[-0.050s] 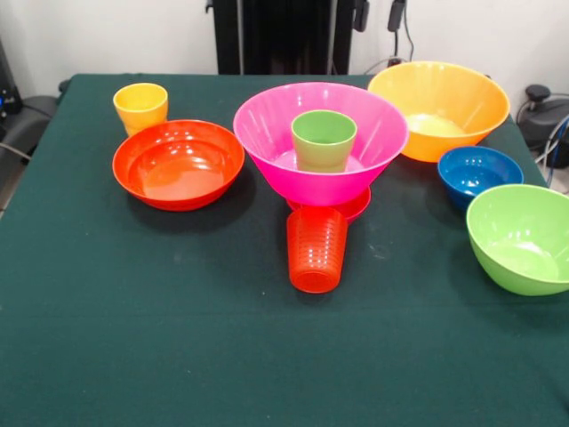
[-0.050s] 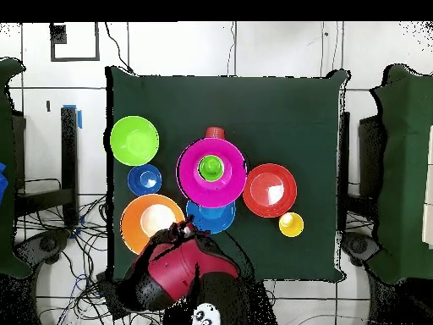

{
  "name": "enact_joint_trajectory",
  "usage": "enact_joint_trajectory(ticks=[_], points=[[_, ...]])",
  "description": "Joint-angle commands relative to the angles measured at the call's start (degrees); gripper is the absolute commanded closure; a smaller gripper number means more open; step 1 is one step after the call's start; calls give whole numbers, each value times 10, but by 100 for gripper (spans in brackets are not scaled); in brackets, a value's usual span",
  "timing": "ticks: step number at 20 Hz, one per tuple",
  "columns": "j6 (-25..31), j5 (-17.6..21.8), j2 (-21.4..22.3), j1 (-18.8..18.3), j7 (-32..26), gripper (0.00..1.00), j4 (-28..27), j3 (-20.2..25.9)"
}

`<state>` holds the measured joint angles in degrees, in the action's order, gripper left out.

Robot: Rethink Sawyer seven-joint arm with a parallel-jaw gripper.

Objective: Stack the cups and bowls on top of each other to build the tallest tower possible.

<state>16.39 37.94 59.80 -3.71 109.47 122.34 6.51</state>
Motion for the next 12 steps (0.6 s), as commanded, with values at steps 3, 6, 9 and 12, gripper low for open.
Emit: enact_joint_trajectory(ticks=[3,6,9,12], points=[[-8,-36,-66,118,213,0,-24,-104],[-18,-46,-92,162,251,0,-43,-128],[-16,-57,-116,196,279,0,-64,-145],[-40,-64,-136,202,285,0,-72,-146]])
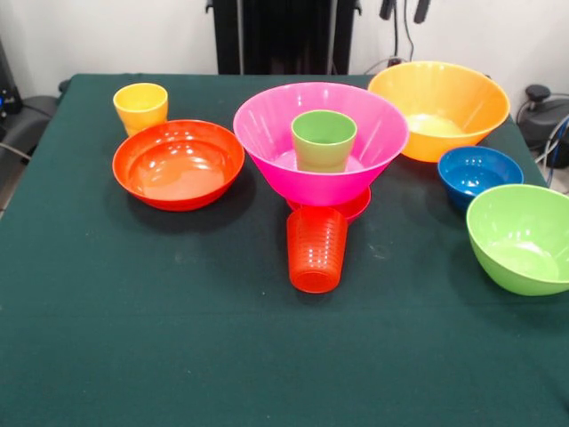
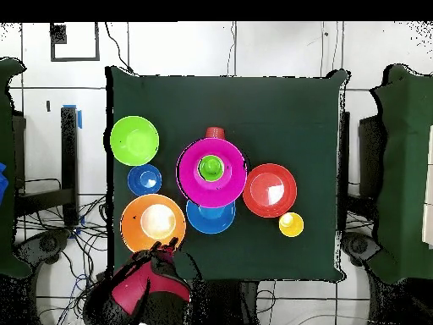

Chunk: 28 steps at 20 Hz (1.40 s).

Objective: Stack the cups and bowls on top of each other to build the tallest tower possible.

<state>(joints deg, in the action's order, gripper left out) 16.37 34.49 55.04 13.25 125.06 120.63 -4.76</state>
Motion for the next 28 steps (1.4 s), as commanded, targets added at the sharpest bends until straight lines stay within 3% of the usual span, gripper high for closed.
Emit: enact_joint_trajectory(ticks=[1,6,11,21,28], points=[[-50,-34,-95,33,134,0,-56,-34],[-104,-46,-116,12,131,0,-58,-14],[-113,-65,-139,42,137,0,-80,-38],[-115,-141,-177,128,157,0,-97,-90],[-123,-156,-185,120,117,0,-108,-76]])
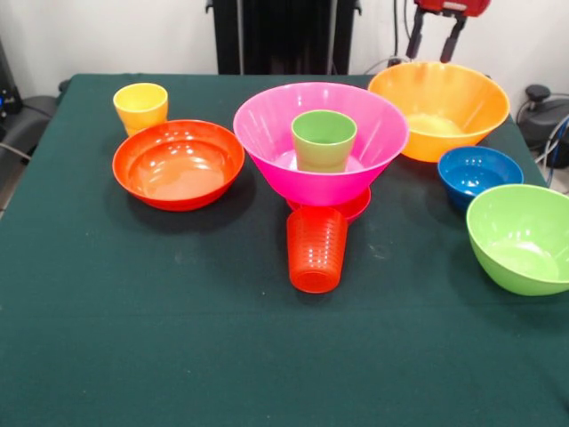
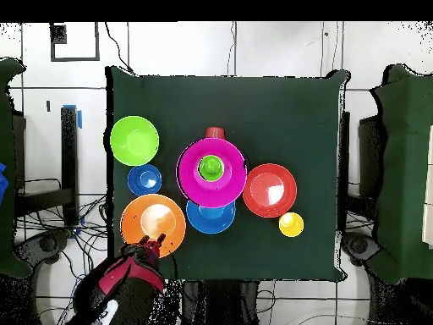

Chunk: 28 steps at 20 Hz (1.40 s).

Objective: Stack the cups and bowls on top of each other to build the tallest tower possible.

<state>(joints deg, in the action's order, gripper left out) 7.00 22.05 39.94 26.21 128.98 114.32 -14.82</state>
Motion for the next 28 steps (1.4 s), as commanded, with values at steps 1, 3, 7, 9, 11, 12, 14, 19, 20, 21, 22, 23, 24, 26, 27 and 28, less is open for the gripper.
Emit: enact_joint_trajectory(ticks=[1,3,7,9,11,12,14,19,20,21,22,23,24,26,27,28], points=[[-31,-31,-36,-11,73,0,-48,27],[-22,-27,-33,-24,55,0,-58,41],[16,-12,-20,-60,10,0,-79,79],[29,-7,-14,-73,-5,0,-85,91],[38,-3,-8,-80,-11,0,-89,96],[43,-3,-6,-81,-12,0,-90,98],[52,-3,0,-82,-12,0,-90,100],[53,-3,6,-77,-7,0,-93,101],[48,-3,4,-79,-5,0,-93,103],[38,-2,1,-77,0,0,-94,101],[24,-2,0,-74,6,0,-94,100],[11,-2,-2,-72,13,0,-94,99],[7,-3,-5,-64,19,0,-96,91],[-3,-8,-11,-51,32,0,-102,80],[-8,-10,-15,-46,36,0,-106,75],[-10,-13,-19,-42,41,0,-109,72]])
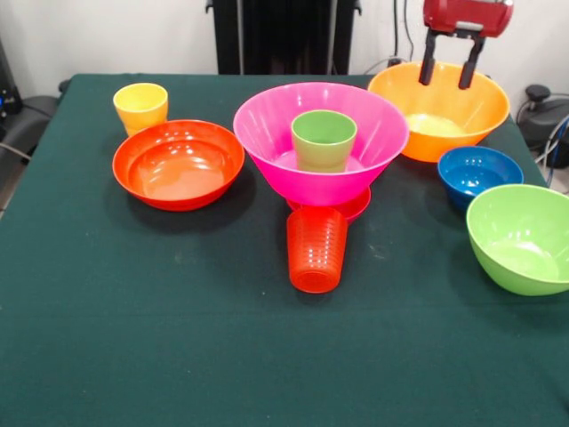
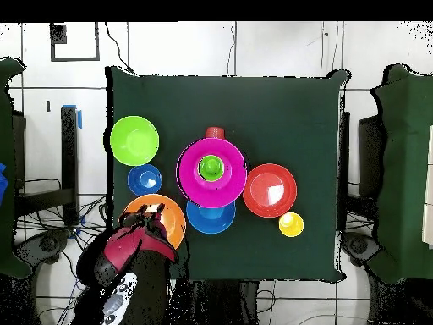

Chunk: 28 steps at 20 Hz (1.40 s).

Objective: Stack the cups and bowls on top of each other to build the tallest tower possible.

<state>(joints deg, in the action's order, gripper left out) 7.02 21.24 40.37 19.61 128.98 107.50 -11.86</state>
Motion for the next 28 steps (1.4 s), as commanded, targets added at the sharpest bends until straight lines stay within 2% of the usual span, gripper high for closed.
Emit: enact_joint_trajectory(ticks=[1,7,13,17,23,26,28], points=[[-11,-7,-27,27,44,0,-44,40],[-32,-12,-68,52,60,0,-66,5],[-64,2,-105,25,46,0,-75,28],[-57,5,-113,19,37,0,-77,30],[-56,12,-130,-13,21,0,-72,60],[-65,10,-132,1,27,0,-75,45],[-76,0,-127,28,41,0,-78,17]])
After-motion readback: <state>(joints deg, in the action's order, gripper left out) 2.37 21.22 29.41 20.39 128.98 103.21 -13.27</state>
